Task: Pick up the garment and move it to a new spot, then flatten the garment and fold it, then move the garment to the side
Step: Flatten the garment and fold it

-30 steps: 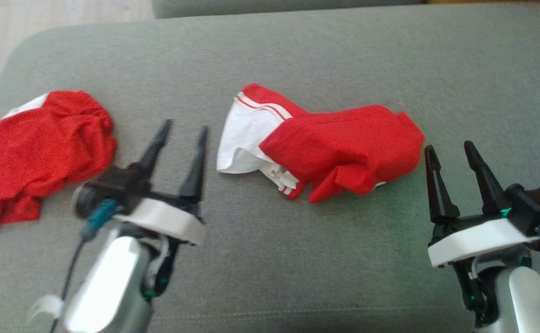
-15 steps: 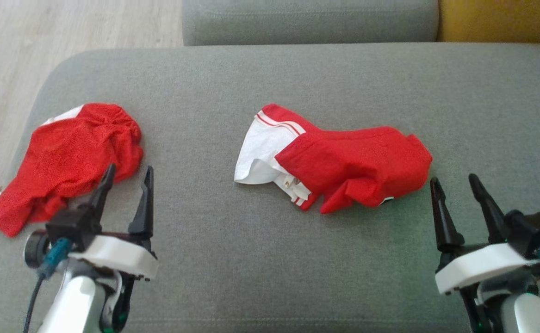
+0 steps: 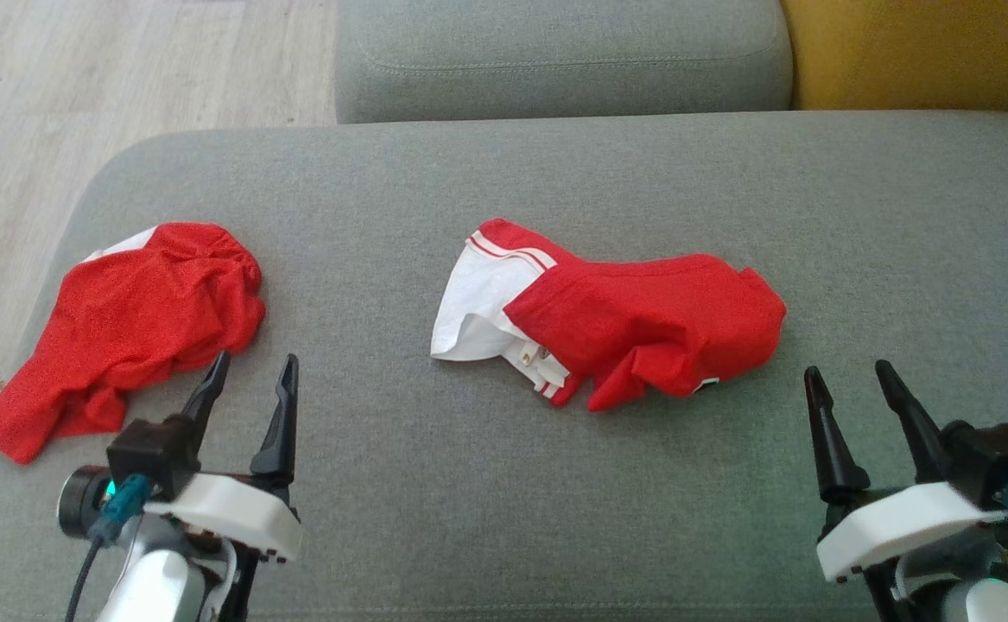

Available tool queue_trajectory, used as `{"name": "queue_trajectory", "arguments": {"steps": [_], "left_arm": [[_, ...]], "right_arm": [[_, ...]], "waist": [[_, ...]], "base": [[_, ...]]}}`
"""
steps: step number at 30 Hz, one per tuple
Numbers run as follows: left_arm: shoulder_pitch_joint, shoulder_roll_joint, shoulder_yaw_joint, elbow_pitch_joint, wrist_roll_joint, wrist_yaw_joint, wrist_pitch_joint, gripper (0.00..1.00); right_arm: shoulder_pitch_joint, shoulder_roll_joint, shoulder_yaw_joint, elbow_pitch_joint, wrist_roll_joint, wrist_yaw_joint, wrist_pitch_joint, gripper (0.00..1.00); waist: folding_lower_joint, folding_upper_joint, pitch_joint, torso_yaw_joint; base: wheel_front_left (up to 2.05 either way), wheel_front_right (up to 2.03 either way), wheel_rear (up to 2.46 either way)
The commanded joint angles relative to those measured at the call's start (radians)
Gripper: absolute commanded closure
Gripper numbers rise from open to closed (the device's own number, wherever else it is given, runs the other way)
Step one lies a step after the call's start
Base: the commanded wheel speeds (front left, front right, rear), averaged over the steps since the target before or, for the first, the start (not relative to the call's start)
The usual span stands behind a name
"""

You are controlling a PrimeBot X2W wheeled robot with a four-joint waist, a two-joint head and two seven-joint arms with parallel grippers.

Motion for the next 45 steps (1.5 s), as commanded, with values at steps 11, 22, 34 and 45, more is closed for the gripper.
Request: {"name": "queue_trajectory", "arguments": {"steps": [11,22,34,45], "left_arm": [[-0.038,0.039,0.034,-0.040,0.007,0.018,-0.001,0.00],[-0.077,0.040,0.018,-0.063,0.023,0.026,-0.003,0.00],[-0.183,0.017,-0.003,-0.069,0.051,0.019,-0.014,0.00],[-0.218,-0.018,-0.009,-0.042,0.063,0.007,-0.019,0.00]], "right_arm": [[-0.029,-0.006,0.023,-0.043,0.008,0.004,0.000,0.00],[-0.102,-0.008,0.097,-0.008,-0.020,0.004,0.075,0.00],[-0.429,-0.102,0.311,0.184,-0.030,0.004,0.265,0.00],[-0.560,-0.134,0.377,0.332,0.007,0.004,0.322,1.00]], "waist": [[0.0001,-0.0001,0.003,-0.004],[0.0001,-0.0001,0.053,0.023],[0.0001,-0.0001,0.166,0.096],[0.0001,-0.0001,0.188,0.123]], "base": [[0.00,0.00,0.00],[0.00,0.00,0.00],[0.00,0.00,0.00],[0.00,0.00,0.00]]}}
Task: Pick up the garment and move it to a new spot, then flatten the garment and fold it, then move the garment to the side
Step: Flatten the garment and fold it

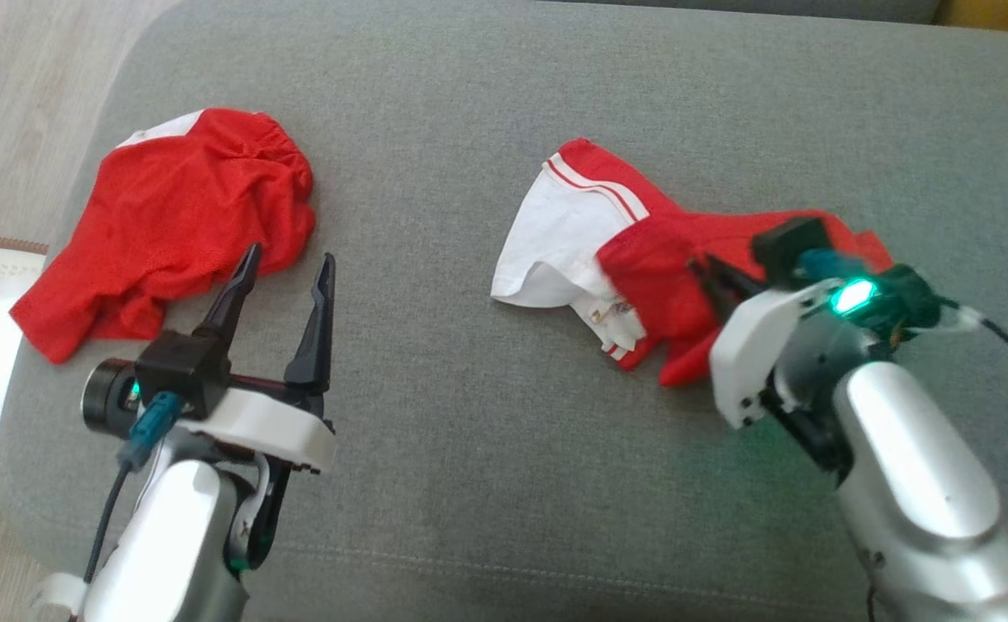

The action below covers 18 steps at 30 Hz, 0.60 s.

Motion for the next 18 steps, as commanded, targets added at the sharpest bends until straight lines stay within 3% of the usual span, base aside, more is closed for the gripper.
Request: {"name": "queue_trajectory", "arguments": {"steps": [1,11,18], "left_arm": [[-0.047,0.016,0.038,-0.028,0.013,-0.001,-0.012,0.00],[-0.028,0.011,0.068,-0.041,0.025,-0.003,-0.012,0.00],[-0.014,0.011,0.087,-0.048,0.030,-0.004,-0.012,0.00]], "right_arm": [[-0.021,0.004,-0.009,-0.043,0.010,0.004,-0.022,1.00],[0.143,0.103,-0.358,-0.179,0.042,0.004,-0.115,1.00],[0.274,0.127,-0.578,-0.221,0.062,0.004,-0.165,1.00]], "waist": [[-0.0001,0.0000,0.000,-0.001],[-0.0001,0.0000,-0.013,-0.042],[-0.0001,0.0000,-0.013,-0.064]], "base": [[0.00,0.00,0.00],[0.00,0.00,0.00],[0.00,0.00,0.00]]}}
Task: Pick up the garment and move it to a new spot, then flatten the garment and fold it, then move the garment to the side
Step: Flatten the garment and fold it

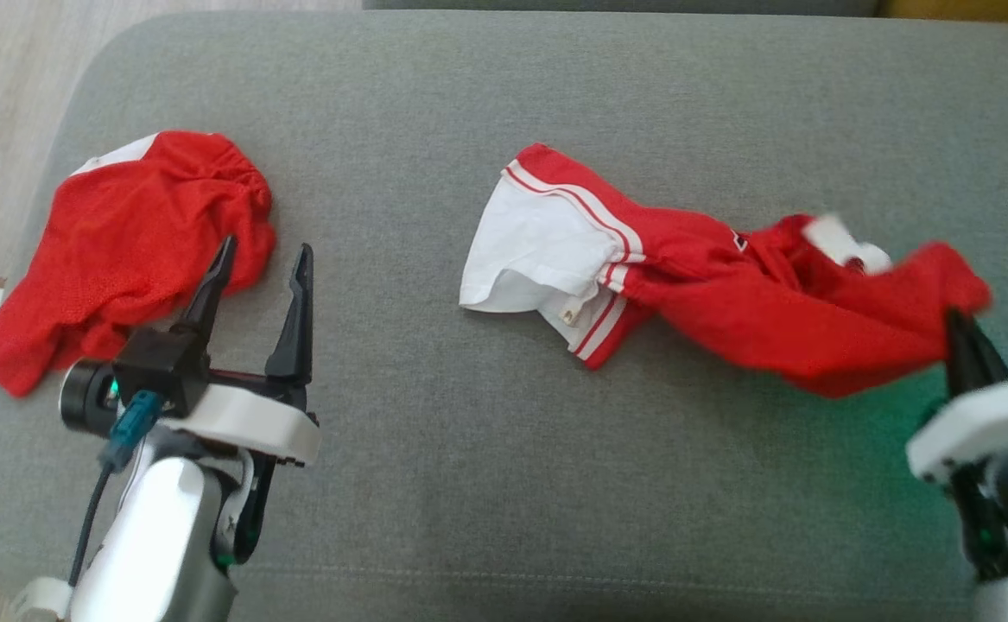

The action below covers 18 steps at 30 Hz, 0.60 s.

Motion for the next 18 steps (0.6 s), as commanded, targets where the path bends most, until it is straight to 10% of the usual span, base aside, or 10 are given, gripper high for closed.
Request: {"name": "queue_trajectory", "arguments": {"steps": [1,4,5,6,18], "left_arm": [[-0.015,0.017,0.044,-0.037,0.004,-0.002,-0.009,0.00],[-0.002,0.019,0.054,-0.038,0.004,0.000,-0.009,0.00],[0.001,0.019,0.055,-0.037,0.004,0.000,-0.009,0.00],[0.004,0.019,0.056,-0.036,0.003,0.000,-0.009,0.00],[0.052,0.027,0.070,-0.040,0.000,0.012,-0.009,0.00]], "right_arm": [[-0.002,-0.003,0.001,-0.036,0.030,0.004,-0.024,1.00],[0.051,-0.003,-0.049,0.003,0.057,0.004,-0.074,0.93],[0.064,-0.003,-0.051,0.014,0.058,0.004,-0.081,0.60],[0.074,-0.002,-0.051,0.023,0.065,0.004,-0.090,0.01],[0.146,-0.002,0.076,-0.157,0.005,0.004,-0.299,0.00]], "waist": [[0.0000,0.0000,-0.001,-0.003],[0.0000,0.0000,-0.003,-0.011],[0.0000,0.0000,-0.005,-0.012],[0.0000,0.0000,-0.007,-0.012],[0.0000,0.0000,-0.051,-0.026]], "base": [[0.00,0.00,0.00],[0.00,0.00,0.00],[0.00,0.00,0.00],[0.00,0.00,0.00],[0.00,0.00,0.00]]}}
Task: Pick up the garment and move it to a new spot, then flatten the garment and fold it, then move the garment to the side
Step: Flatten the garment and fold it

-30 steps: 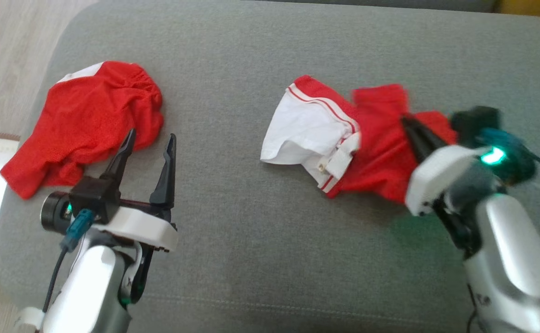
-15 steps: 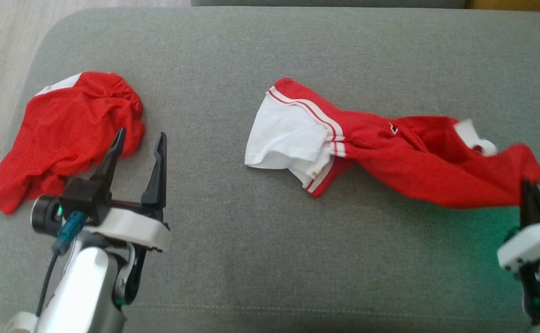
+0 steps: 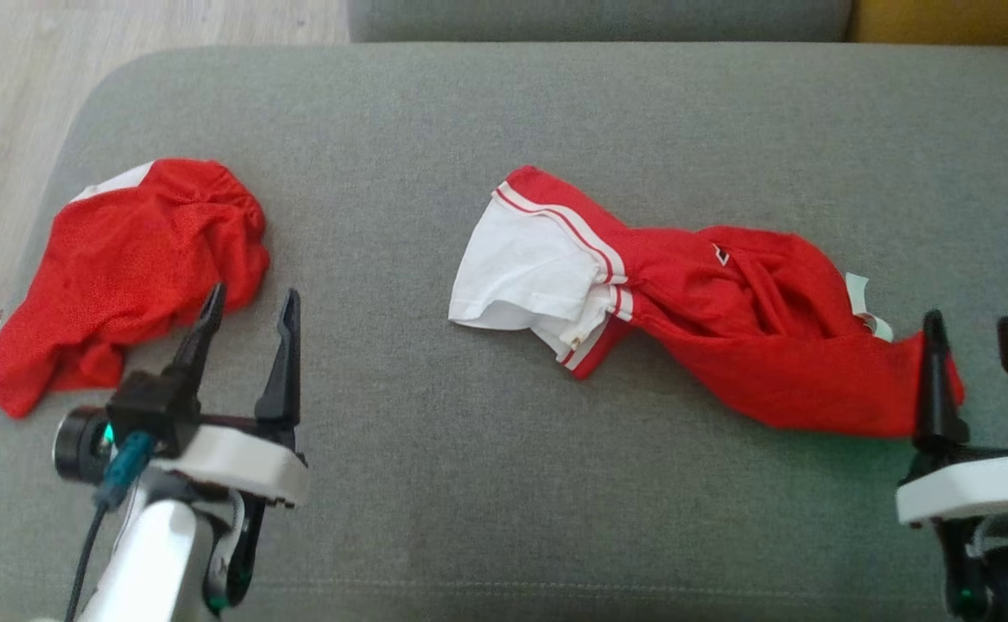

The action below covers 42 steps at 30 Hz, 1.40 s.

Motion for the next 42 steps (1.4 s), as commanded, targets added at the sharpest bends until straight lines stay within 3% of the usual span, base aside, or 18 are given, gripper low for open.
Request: {"name": "queue_trajectory", "arguments": {"steps": [1,10,34,38,42], "left_arm": [[-0.021,0.025,0.041,-0.036,-0.001,0.010,-0.008,0.00],[0.030,0.035,0.039,-0.049,-0.007,0.026,0.002,0.00],[0.063,0.046,0.022,-0.083,-0.020,0.050,0.021,0.00],[0.049,0.042,0.004,-0.084,-0.028,0.031,0.041,0.00],[-0.021,0.022,-0.076,-0.073,-0.019,-0.034,0.090,0.00]], "right_arm": [[-0.007,-0.009,0.043,-0.056,-0.024,0.004,-0.007,0.00],[0.052,-0.009,0.178,-0.150,-0.067,0.004,0.044,0.00],[0.077,-0.009,0.187,-0.164,-0.041,0.004,0.067,0.00],[0.074,-0.009,0.186,-0.165,-0.041,0.004,0.067,0.00],[0.059,-0.009,0.195,-0.170,-0.044,0.004,0.073,0.00]], "waist": [[0.0000,0.0000,-0.009,-0.004],[0.0000,0.0000,-0.054,-0.020],[0.0000,0.0000,-0.060,-0.022],[0.0000,0.0000,-0.049,-0.019],[0.0000,0.0000,-0.019,-0.026]], "base": [[0.00,0.00,0.00],[0.00,0.00,0.00],[0.00,0.00,0.00],[0.00,0.00,0.00],[0.00,0.00,0.00]]}}
